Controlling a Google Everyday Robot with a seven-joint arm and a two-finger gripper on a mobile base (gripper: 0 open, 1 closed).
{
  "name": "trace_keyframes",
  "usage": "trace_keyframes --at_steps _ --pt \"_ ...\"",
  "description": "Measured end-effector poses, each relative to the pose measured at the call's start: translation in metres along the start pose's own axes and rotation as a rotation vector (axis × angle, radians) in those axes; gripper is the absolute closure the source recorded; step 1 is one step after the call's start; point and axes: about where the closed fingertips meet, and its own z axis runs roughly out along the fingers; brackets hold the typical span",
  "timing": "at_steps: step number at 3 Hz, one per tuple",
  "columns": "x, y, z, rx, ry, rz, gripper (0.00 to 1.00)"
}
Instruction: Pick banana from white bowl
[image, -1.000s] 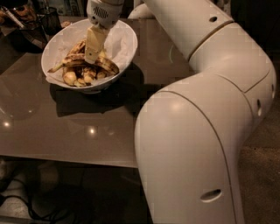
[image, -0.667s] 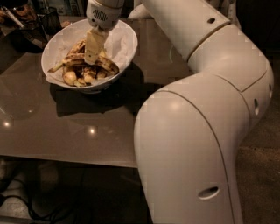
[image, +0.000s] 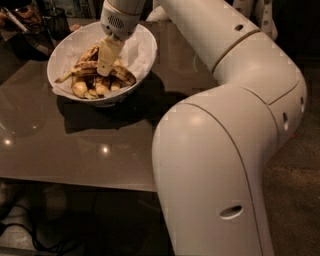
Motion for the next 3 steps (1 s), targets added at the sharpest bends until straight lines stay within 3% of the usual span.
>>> trace_keyframes --at_steps 3 --pt "0.008 -0.010 0.019 -0.046 -0.012 0.018 0.46"
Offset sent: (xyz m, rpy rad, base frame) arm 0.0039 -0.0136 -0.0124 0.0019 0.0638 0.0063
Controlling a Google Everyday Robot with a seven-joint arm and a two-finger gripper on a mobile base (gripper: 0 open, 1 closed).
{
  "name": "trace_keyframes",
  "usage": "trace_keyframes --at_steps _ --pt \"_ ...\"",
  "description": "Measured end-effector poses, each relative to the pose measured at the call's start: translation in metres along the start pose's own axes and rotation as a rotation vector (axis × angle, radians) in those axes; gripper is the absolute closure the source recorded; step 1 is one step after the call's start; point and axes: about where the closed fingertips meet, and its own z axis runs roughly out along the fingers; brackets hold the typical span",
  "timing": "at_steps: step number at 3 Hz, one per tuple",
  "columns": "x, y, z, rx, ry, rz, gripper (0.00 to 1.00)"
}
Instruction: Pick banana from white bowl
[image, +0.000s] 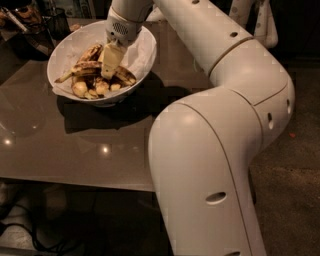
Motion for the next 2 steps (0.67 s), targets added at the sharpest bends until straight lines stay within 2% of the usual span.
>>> trace_keyframes --at_steps 1,2 --pt "0.0029 -0.0044 0.0117 -0.026 -0.001 0.004 0.64" --pt "0.0027 -0.0047 0.0127 -0.028 -0.002 0.004 0.88"
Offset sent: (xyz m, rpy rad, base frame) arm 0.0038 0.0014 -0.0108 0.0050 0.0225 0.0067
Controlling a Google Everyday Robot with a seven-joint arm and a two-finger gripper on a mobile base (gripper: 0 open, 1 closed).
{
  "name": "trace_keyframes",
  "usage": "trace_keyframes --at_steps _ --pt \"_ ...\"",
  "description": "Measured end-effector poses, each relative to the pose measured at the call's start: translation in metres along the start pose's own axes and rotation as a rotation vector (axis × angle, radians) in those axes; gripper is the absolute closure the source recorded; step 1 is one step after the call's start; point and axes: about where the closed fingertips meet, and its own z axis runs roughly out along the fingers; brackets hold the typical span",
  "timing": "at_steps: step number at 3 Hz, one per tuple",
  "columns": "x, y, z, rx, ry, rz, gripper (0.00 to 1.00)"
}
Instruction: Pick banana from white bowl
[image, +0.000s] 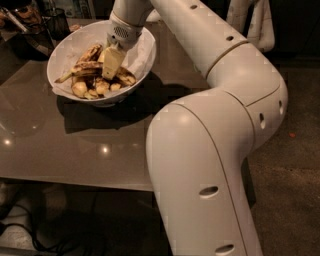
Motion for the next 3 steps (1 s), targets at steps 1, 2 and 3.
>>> trace_keyframes --at_steps 1,2,3 --pt "0.000 0.000 0.000 0.000 0.000 0.000 1.00" --pt "-0.002 0.006 -0.011 0.036 -0.010 -0.004 1.00" --pt "-0.005 0.031 -0.041 0.134 -0.017 -0.019 1.00"
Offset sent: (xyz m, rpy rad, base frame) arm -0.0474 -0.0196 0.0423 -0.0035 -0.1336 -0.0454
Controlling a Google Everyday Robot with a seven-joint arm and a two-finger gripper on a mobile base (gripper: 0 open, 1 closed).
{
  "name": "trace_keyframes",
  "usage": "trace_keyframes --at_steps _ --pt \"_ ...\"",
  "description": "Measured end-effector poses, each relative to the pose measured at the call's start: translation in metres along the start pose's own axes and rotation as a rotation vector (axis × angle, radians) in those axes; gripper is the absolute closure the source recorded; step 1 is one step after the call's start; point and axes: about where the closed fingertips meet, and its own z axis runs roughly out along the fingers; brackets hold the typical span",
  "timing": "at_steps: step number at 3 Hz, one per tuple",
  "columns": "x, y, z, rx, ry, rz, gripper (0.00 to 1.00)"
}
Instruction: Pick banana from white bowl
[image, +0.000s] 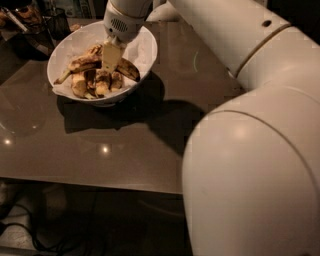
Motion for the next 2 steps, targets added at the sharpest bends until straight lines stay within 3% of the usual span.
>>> trace_keyframes --at_steps 1,2 --pt "-0.0052 0.0350 -0.0288 0.076 0.013 -0.046 1.00" --pt "-0.0036 0.0419 -0.0339 0.081 0.018 -0.055 1.00"
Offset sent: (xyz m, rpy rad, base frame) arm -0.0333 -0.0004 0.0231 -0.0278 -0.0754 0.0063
